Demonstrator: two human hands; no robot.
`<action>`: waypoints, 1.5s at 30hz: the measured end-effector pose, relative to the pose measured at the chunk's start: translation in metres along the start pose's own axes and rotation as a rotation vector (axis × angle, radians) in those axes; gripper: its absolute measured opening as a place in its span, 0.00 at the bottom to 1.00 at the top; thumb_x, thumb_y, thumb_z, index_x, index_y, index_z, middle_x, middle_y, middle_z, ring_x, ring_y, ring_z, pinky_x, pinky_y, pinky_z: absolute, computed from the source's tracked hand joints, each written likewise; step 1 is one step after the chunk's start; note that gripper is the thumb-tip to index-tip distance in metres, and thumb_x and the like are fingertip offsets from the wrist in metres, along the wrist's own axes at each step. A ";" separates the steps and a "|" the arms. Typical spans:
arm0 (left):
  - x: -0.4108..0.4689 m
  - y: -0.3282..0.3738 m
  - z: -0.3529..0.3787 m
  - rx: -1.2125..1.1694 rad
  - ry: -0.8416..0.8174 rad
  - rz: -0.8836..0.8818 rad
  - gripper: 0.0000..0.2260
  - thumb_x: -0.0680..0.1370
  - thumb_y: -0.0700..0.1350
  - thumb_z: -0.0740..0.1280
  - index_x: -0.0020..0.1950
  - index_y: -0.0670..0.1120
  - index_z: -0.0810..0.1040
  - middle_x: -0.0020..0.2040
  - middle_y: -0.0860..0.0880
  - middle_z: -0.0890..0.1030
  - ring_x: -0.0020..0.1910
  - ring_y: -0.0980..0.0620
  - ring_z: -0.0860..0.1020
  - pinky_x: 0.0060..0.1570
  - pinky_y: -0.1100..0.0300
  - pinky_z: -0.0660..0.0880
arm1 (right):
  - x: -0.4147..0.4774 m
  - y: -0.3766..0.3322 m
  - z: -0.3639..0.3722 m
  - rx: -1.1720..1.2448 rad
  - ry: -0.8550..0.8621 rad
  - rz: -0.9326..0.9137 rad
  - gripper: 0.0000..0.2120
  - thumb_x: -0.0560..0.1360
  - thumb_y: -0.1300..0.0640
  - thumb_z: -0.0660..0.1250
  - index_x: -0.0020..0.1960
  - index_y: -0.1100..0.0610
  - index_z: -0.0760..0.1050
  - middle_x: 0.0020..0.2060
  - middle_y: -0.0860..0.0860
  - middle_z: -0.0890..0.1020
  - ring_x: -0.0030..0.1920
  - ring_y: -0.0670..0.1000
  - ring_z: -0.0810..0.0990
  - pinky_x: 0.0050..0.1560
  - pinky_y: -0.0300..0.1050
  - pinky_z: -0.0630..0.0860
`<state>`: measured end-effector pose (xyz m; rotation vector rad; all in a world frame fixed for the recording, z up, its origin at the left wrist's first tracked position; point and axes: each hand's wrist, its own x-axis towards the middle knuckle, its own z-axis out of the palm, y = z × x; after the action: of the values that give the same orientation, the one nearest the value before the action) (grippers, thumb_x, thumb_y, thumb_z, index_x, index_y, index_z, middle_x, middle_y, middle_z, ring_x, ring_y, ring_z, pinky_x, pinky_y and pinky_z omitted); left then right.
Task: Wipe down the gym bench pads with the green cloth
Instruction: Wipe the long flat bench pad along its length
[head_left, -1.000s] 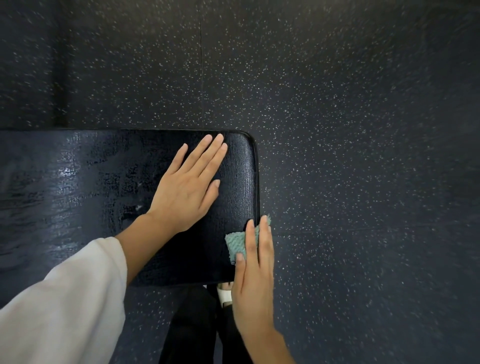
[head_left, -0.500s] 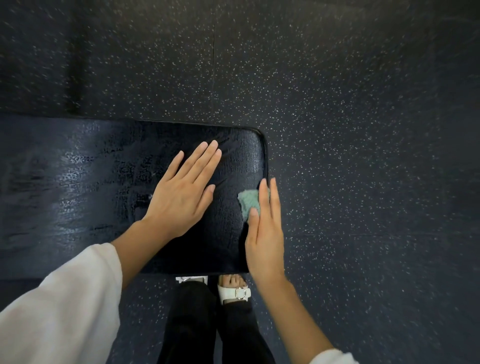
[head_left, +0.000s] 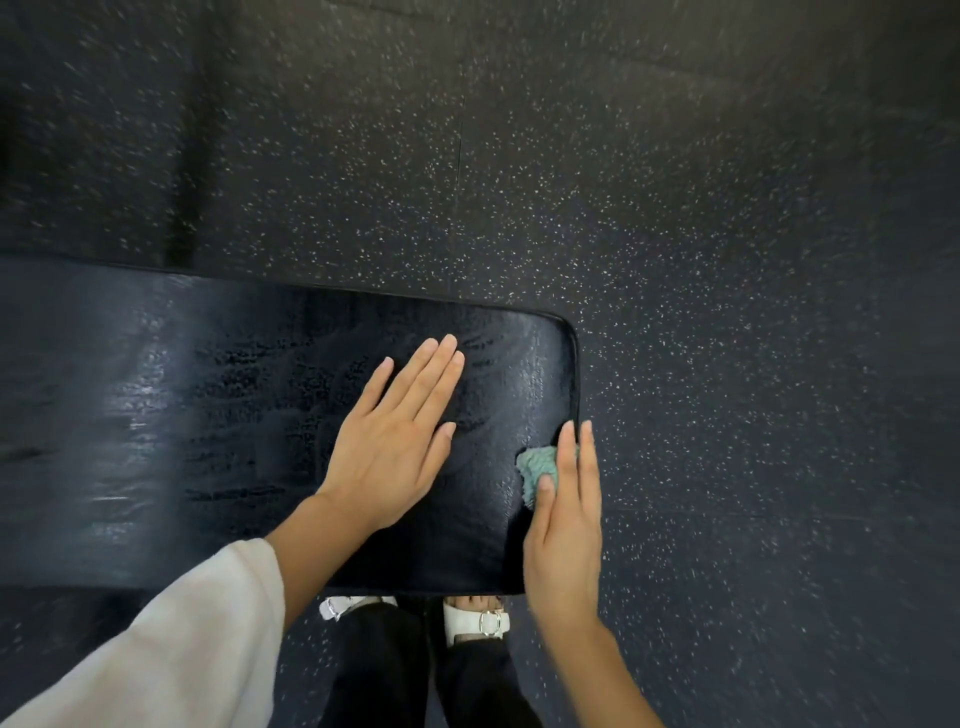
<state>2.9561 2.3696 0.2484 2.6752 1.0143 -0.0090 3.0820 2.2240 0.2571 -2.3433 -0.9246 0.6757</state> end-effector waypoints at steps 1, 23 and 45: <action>0.000 -0.002 -0.001 -0.002 -0.002 0.009 0.26 0.83 0.51 0.47 0.79 0.43 0.55 0.80 0.48 0.54 0.79 0.51 0.52 0.75 0.48 0.54 | 0.013 -0.005 -0.001 -0.019 -0.006 -0.006 0.24 0.82 0.44 0.41 0.78 0.45 0.48 0.77 0.37 0.46 0.77 0.42 0.47 0.75 0.42 0.52; 0.012 -0.001 -0.001 -0.069 0.062 -0.231 0.26 0.82 0.51 0.50 0.79 0.44 0.57 0.80 0.49 0.56 0.78 0.52 0.55 0.74 0.48 0.56 | 0.086 -0.025 -0.017 -0.278 -0.264 -0.346 0.24 0.82 0.51 0.44 0.78 0.51 0.53 0.78 0.43 0.50 0.78 0.50 0.41 0.75 0.62 0.48; 0.034 0.012 -0.004 -0.125 0.201 -0.862 0.27 0.82 0.52 0.50 0.79 0.42 0.56 0.80 0.47 0.54 0.79 0.50 0.53 0.75 0.48 0.54 | 0.162 -0.071 -0.023 -0.555 -0.609 -0.639 0.32 0.77 0.32 0.31 0.77 0.43 0.40 0.77 0.41 0.48 0.78 0.51 0.48 0.76 0.54 0.48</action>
<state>2.9892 2.3839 0.2523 1.9583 2.0615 0.1451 3.1669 2.3793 0.2778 -2.0569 -2.2466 0.9501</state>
